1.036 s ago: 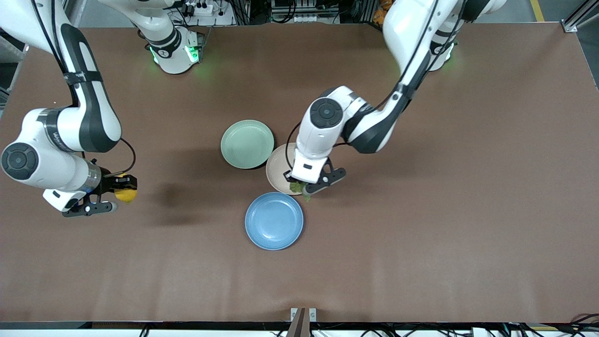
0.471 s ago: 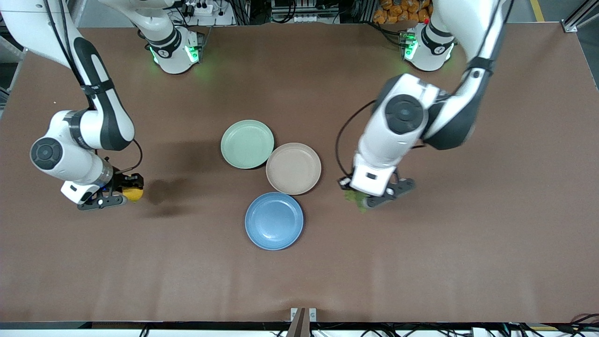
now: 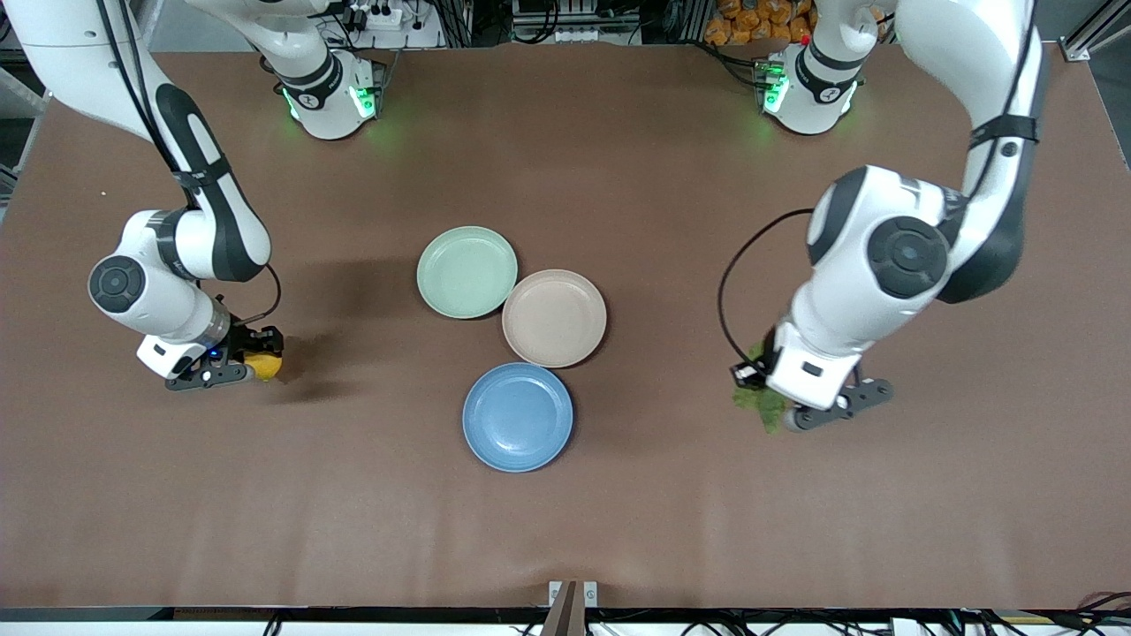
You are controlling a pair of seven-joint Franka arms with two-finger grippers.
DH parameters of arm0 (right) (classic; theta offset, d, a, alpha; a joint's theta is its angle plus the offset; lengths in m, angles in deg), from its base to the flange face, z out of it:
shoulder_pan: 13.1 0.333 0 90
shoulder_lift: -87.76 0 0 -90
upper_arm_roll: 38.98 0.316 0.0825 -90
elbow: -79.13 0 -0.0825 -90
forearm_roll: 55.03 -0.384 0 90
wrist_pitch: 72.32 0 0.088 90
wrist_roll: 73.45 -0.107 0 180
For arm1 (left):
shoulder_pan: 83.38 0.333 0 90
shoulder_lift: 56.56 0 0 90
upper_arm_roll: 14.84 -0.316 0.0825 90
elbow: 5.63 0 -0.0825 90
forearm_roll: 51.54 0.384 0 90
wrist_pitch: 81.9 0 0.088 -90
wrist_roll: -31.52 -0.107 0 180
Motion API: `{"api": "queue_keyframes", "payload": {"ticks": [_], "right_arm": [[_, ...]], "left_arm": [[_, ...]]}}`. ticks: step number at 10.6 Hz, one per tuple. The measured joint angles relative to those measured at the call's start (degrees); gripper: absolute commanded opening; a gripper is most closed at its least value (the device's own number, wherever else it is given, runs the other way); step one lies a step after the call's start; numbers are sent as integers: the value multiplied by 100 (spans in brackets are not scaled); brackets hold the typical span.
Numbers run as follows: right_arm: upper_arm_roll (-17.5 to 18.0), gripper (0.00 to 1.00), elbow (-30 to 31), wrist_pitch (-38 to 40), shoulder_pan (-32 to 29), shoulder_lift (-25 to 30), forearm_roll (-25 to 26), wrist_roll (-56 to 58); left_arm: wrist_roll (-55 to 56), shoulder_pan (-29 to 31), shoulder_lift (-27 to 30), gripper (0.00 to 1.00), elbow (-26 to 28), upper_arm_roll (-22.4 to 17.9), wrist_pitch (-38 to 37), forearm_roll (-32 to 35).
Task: Pick lemon and lettuce from blue and beige plates
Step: 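Carry the lettuce away from the plates with the left gripper and lower it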
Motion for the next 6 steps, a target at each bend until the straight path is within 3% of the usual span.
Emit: {"api": "queue_keyframes", "payload": {"ticks": [1,2,6], "right_arm": [[-5,93,4,0,-3,-2,-3,-2],[-14,100,5,0,-7,-2,-4,-2],[-56,100,3,0,-20,0,-5,-2]], "left_arm": [[-229,135,-3,0,24,0,0,0],[-440,248,-12,0,47,1,0,1],[-1163,623,-268,0,166,-3,28,223]]}}
